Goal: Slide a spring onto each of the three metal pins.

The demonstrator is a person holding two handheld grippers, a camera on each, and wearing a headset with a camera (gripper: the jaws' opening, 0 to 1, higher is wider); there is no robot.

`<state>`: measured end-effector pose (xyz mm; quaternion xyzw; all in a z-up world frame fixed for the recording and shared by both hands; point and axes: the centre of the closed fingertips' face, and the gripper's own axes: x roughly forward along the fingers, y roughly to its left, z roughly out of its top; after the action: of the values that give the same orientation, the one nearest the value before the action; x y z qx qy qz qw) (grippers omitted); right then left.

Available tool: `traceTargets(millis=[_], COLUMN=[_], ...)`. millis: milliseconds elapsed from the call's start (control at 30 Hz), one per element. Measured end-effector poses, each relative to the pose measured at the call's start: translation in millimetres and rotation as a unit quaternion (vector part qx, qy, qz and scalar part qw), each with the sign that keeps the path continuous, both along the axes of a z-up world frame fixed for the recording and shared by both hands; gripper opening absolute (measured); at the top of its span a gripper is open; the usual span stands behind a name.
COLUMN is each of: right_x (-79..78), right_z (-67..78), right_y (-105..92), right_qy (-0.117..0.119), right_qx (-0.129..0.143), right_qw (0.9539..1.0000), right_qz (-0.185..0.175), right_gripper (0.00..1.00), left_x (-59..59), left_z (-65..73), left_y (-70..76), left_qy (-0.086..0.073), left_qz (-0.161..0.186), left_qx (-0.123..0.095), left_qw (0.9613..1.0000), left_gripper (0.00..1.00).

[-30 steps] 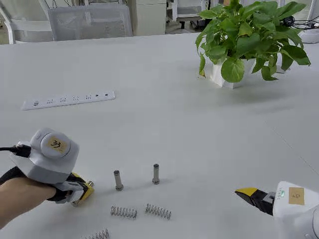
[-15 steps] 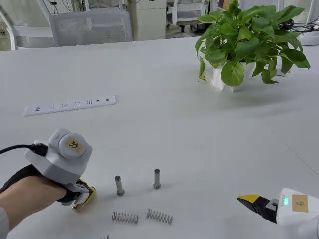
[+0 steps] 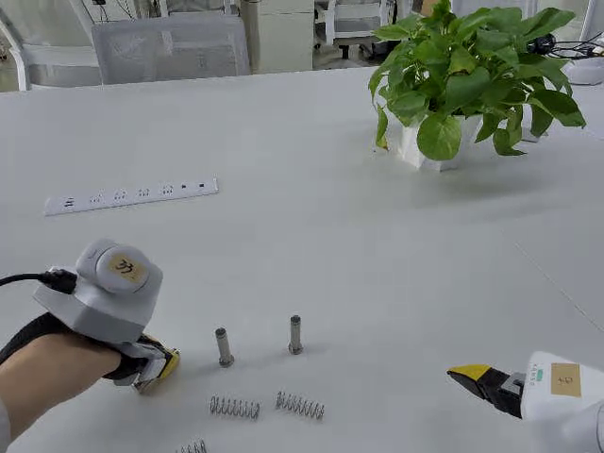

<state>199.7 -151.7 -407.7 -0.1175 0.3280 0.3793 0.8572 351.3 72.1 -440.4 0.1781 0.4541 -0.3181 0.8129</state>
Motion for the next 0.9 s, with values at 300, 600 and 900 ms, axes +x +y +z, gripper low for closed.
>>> traceTargets(millis=[300,600,900], right_x=[-0.7,-0.8,-0.1], right_z=[-1.0,-0.8,-1.1], right_y=[-2.4,-1.3,0.1], right_qy=[0.002,0.002,0.0], right_qx=[-0.001,-0.001,-0.008], right_qw=[1.0,1.0,0.9999], right_qz=[-0.001,0.001,0.008], right_gripper=[0.99,0.99,0.99], left_x=[2.3,2.4,-3.6], left_z=[14.8,31.4,38.0], left_y=[-3.2,-0.6,6.2], left_qy=[-0.014,-0.03,-0.038], left_qz=[0.002,0.001,0.007], left_qx=[-0.023,-0.034,-0.042], left_qw=[0.9996,0.999,0.9984], left_gripper=[0.05,0.05,0.05])
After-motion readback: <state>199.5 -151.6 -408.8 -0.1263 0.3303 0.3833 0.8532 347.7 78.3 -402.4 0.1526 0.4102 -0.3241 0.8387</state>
